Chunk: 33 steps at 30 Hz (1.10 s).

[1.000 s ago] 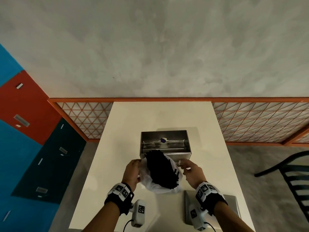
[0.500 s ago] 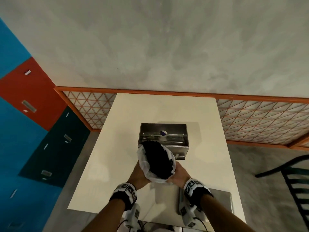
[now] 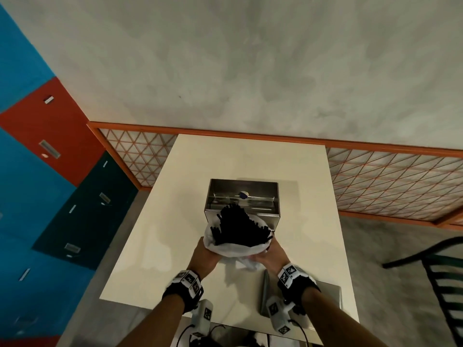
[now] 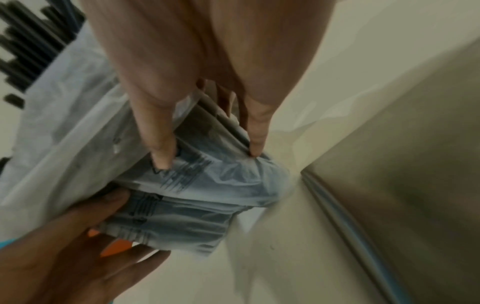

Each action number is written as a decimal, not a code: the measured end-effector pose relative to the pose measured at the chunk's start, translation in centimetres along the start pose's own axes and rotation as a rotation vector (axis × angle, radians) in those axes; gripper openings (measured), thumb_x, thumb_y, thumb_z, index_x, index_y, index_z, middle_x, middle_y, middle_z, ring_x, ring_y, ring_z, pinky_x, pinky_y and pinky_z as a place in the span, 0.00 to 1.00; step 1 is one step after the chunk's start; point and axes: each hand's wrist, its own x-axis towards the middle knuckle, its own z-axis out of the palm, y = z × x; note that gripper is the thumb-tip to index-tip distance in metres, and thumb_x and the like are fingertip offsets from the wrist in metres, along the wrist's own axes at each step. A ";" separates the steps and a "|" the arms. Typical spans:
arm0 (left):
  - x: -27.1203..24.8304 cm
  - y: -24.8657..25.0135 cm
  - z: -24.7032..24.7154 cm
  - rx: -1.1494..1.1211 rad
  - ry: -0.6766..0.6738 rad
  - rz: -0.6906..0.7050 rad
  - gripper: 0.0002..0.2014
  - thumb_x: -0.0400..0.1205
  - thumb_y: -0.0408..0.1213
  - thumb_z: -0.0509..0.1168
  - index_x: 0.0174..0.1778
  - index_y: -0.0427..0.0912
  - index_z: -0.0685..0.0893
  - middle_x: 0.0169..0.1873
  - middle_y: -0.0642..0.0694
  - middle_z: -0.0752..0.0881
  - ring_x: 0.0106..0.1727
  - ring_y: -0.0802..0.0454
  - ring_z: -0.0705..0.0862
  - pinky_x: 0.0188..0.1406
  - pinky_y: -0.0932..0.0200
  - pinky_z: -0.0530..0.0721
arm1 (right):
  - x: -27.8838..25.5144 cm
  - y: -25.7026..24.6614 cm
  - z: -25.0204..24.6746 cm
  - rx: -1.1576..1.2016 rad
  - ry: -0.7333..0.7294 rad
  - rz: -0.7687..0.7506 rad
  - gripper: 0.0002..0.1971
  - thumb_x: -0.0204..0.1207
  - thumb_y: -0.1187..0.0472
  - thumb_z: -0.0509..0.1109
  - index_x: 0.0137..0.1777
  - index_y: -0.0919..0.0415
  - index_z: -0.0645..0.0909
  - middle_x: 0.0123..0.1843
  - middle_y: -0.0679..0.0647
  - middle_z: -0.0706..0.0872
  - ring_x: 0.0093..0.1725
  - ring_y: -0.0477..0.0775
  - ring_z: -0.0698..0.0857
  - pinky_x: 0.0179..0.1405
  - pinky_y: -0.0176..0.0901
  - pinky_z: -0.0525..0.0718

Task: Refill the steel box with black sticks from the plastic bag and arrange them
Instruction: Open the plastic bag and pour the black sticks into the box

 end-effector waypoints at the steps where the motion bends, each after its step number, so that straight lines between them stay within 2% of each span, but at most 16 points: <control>1: -0.3 0.1 0.0 0.076 -0.002 0.020 0.21 0.77 0.43 0.73 0.67 0.46 0.83 0.57 0.53 0.91 0.68 0.47 0.86 0.64 0.51 0.85 | 0.0 0.2 0.1 -0.023 -0.009 0.000 0.34 0.69 0.75 0.79 0.70 0.55 0.67 0.61 0.38 0.77 0.65 0.46 0.81 0.59 0.16 0.69; 4: -0.7 -0.1 -0.6 0.239 -0.069 0.115 0.21 0.79 0.49 0.71 0.69 0.52 0.85 0.61 0.49 0.90 0.66 0.48 0.87 0.64 0.39 0.86 | -0.3 0.6 -0.4 -0.093 -0.003 0.082 0.38 0.64 0.59 0.83 0.70 0.49 0.66 0.58 0.42 0.82 0.61 0.50 0.82 0.58 0.28 0.76; 6: -0.6 -0.1 -1.1 0.317 -0.092 0.108 0.21 0.77 0.43 0.74 0.67 0.52 0.85 0.59 0.48 0.91 0.65 0.45 0.88 0.60 0.39 0.88 | -0.4 0.8 -1.0 -0.099 0.005 0.133 0.43 0.53 0.45 0.83 0.69 0.45 0.67 0.59 0.46 0.85 0.59 0.52 0.85 0.59 0.42 0.82; 8: -0.8 0.1 -1.4 0.339 -0.125 0.105 0.23 0.74 0.38 0.79 0.65 0.53 0.86 0.58 0.47 0.91 0.63 0.43 0.88 0.57 0.37 0.89 | -0.3 1.0 -1.4 -0.079 -0.010 0.143 0.47 0.52 0.44 0.84 0.72 0.45 0.67 0.62 0.47 0.86 0.61 0.54 0.85 0.62 0.49 0.83; 10: -0.7 0.2 -1.5 0.304 -0.192 0.087 0.31 0.72 0.38 0.82 0.72 0.49 0.82 0.64 0.47 0.89 0.68 0.44 0.86 0.61 0.38 0.87 | -0.1 0.6 -1.6 -0.024 -0.039 0.121 0.50 0.50 0.45 0.86 0.73 0.41 0.66 0.64 0.46 0.85 0.63 0.52 0.84 0.65 0.52 0.83; 12: -0.5 0.3 -1.5 0.258 -0.243 0.025 0.37 0.70 0.37 0.84 0.75 0.46 0.79 0.67 0.48 0.88 0.71 0.46 0.84 0.65 0.46 0.86 | 0.3 0.0 -1.4 0.047 -0.072 0.107 0.52 0.46 0.45 0.88 0.72 0.49 0.68 0.65 0.48 0.85 0.65 0.51 0.84 0.68 0.55 0.82; 14: -0.5 0.7 -1.6 0.235 -0.211 -0.071 0.36 0.65 0.34 0.85 0.70 0.45 0.81 0.60 0.51 0.90 0.67 0.48 0.86 0.61 0.56 0.87 | 0.6 -0.7 -0.9 0.077 -0.105 0.095 0.53 0.46 0.48 0.90 0.71 0.60 0.68 0.67 0.54 0.84 0.67 0.50 0.84 0.70 0.54 0.80; 16: -0.7 1.3 -1.8 0.250 -0.158 -0.165 0.36 0.64 0.32 0.87 0.68 0.44 0.81 0.59 0.51 0.89 0.64 0.50 0.88 0.58 0.61 0.87 | 0.6 -1.4 -0.3 0.102 -0.117 0.061 0.51 0.49 0.49 0.89 0.72 0.58 0.69 0.68 0.54 0.83 0.68 0.48 0.83 0.71 0.49 0.80; 19: 0.0 2.4 -2.4 0.202 -0.250 -0.178 0.27 0.64 0.34 0.86 0.57 0.41 0.84 0.49 0.50 0.91 0.50 0.52 0.89 0.47 0.62 0.86 | 0.3 -2.3 0.8 0.123 -0.069 0.019 0.42 0.55 0.44 0.85 0.70 0.48 0.73 0.69 0.53 0.83 0.69 0.49 0.82 0.70 0.44 0.78; 20: 0.2 2.9 -2.4 0.176 -0.335 -0.161 0.21 0.65 0.37 0.84 0.49 0.38 0.84 0.41 0.46 0.90 0.42 0.45 0.86 0.42 0.57 0.83 | 0.3 -2.4 0.9 0.104 -0.048 0.002 0.39 0.57 0.40 0.82 0.68 0.46 0.74 0.68 0.53 0.82 0.68 0.52 0.82 0.71 0.47 0.78; 22: 0.4 3.8 -2.9 0.103 -0.458 -0.123 0.16 0.71 0.36 0.79 0.46 0.34 0.82 0.37 0.36 0.81 0.40 0.42 0.75 0.38 0.50 0.73 | 0.3 -2.6 1.0 0.147 0.011 -0.004 0.37 0.56 0.34 0.81 0.64 0.46 0.77 0.64 0.51 0.85 0.66 0.55 0.83 0.71 0.52 0.79; 25: 0.8 4.5 -4.1 0.081 -0.405 -0.152 0.13 0.73 0.33 0.77 0.49 0.32 0.84 0.41 0.33 0.83 0.44 0.40 0.79 0.46 0.43 0.77 | 0.3 -2.3 1.3 0.264 0.102 0.033 0.40 0.58 0.39 0.85 0.67 0.58 0.77 0.58 0.46 0.90 0.62 0.44 0.86 0.60 0.38 0.83; 27: 1.1 4.7 -4.8 0.170 -0.321 -0.118 0.09 0.73 0.35 0.74 0.45 0.35 0.88 0.40 0.36 0.90 0.44 0.42 0.87 0.52 0.39 0.84 | 0.4 -2.2 2.1 0.219 0.113 0.049 0.37 0.69 0.52 0.82 0.72 0.65 0.70 0.65 0.49 0.87 0.66 0.45 0.83 0.60 0.27 0.78; 28: 1.2 4.7 -5.1 0.240 -0.301 -0.095 0.06 0.74 0.35 0.72 0.44 0.38 0.89 0.40 0.39 0.92 0.44 0.43 0.90 0.53 0.39 0.87 | 0.6 -1.5 2.5 0.125 0.166 0.102 0.42 0.66 0.46 0.82 0.74 0.62 0.66 0.70 0.52 0.82 0.69 0.48 0.79 0.62 0.24 0.74; 30: 1.4 4.4 -5.6 0.356 -0.327 -0.028 0.06 0.78 0.30 0.69 0.41 0.41 0.91 0.36 0.43 0.93 0.40 0.46 0.92 0.48 0.42 0.90 | 0.6 -0.4 2.9 -0.087 0.159 0.214 0.56 0.54 0.32 0.82 0.78 0.56 0.62 0.71 0.53 0.77 0.71 0.55 0.77 0.64 0.29 0.74; 33: 1.0 4.1 -6.1 0.372 -0.333 0.026 0.14 0.73 0.30 0.77 0.53 0.47 0.89 0.45 0.48 0.94 0.49 0.55 0.92 0.51 0.54 0.91 | 0.6 0.7 3.1 -0.180 0.108 0.300 0.50 0.61 0.54 0.87 0.80 0.52 0.63 0.67 0.51 0.83 0.66 0.57 0.83 0.63 0.51 0.83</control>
